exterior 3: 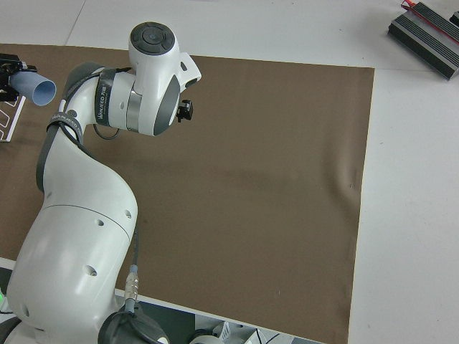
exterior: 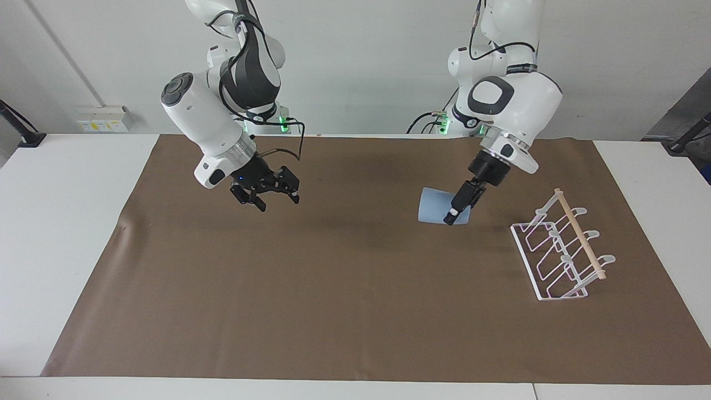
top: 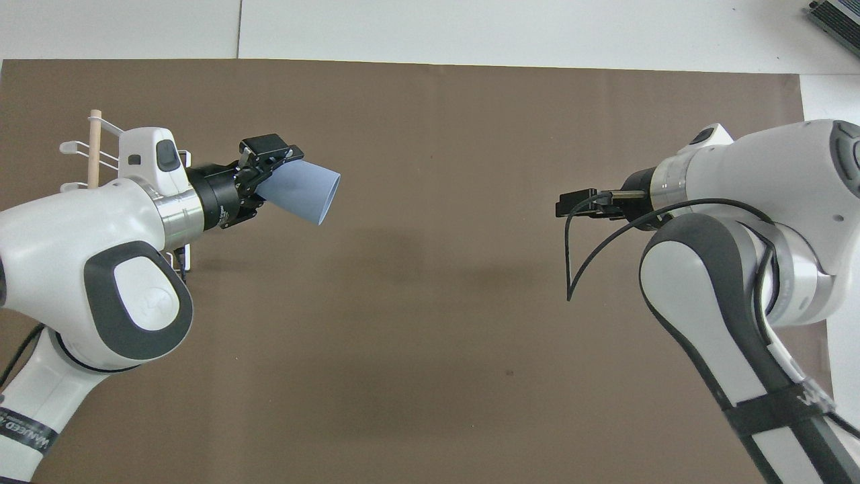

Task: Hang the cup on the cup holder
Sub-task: 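Move the cup to the rack top with the left gripper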

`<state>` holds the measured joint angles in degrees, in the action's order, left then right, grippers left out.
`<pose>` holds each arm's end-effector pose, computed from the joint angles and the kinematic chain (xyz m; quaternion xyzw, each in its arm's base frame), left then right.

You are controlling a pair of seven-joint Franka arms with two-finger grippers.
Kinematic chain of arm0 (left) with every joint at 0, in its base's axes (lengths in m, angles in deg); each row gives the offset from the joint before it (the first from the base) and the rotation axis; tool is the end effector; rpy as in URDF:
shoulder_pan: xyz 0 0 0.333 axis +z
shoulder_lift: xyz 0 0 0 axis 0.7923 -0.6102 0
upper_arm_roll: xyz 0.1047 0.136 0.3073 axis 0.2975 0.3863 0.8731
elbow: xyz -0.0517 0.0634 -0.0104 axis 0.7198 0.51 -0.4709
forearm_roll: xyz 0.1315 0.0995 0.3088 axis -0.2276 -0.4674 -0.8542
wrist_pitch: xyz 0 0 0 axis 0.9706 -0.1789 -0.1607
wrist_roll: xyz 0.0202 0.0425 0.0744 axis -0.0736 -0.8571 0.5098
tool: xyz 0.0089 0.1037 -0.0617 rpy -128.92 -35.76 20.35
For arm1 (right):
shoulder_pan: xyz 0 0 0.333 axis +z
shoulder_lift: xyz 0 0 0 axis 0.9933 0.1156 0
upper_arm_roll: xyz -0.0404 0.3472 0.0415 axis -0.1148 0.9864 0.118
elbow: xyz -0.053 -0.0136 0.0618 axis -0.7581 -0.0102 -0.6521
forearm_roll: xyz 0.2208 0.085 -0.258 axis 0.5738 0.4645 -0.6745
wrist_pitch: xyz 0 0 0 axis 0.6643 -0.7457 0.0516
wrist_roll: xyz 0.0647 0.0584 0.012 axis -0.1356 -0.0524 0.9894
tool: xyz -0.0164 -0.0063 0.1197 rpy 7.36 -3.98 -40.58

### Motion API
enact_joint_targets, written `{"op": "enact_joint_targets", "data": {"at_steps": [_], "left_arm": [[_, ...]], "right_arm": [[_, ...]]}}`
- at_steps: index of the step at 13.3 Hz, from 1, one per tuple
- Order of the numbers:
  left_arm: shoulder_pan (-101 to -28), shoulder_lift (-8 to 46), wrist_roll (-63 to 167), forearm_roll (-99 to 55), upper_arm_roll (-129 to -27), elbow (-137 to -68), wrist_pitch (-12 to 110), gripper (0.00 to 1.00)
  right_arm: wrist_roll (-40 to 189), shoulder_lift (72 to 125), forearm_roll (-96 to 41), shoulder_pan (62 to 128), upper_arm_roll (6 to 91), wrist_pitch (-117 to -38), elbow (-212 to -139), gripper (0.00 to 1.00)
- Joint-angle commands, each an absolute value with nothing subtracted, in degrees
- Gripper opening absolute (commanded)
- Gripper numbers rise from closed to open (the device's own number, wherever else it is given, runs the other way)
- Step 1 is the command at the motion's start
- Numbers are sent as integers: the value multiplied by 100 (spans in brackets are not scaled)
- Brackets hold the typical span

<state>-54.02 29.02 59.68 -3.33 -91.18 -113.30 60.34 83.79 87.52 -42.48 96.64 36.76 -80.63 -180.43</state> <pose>0.5306 -0.1603 0.5229 0.8843 0.3024 0.1292 0.3315 0.5481 0.1042 0.5144 -0.9909 -0.0038 -0.0529 0.1235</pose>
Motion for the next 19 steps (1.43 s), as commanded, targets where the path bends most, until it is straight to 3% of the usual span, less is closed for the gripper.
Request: {"op": "enact_joint_targets", "data": {"at_steps": [1,6,11,19], "left_arm": [[-5354,2909,5868,-1190,-8800,-11032,5229,0],[-5354,2883,5903,-3115,-8395,-10697,4656,0],[-5345,2813,5982,-4478,-8000,-10345,5268,0],[-5214,2514,5702,-4998,-7876,-10416,6861,0]], "right_arm": [[8565,8674,-5333,9497,3700,-7880,-17874,100],[8574,8665,-5565,8786,3691,-6326,-16628,100],[8565,8595,-5609,8381,3682,-5060,-15696,100],[8503,8164,-5671,8266,3691,-4881,-16336,100]]}}
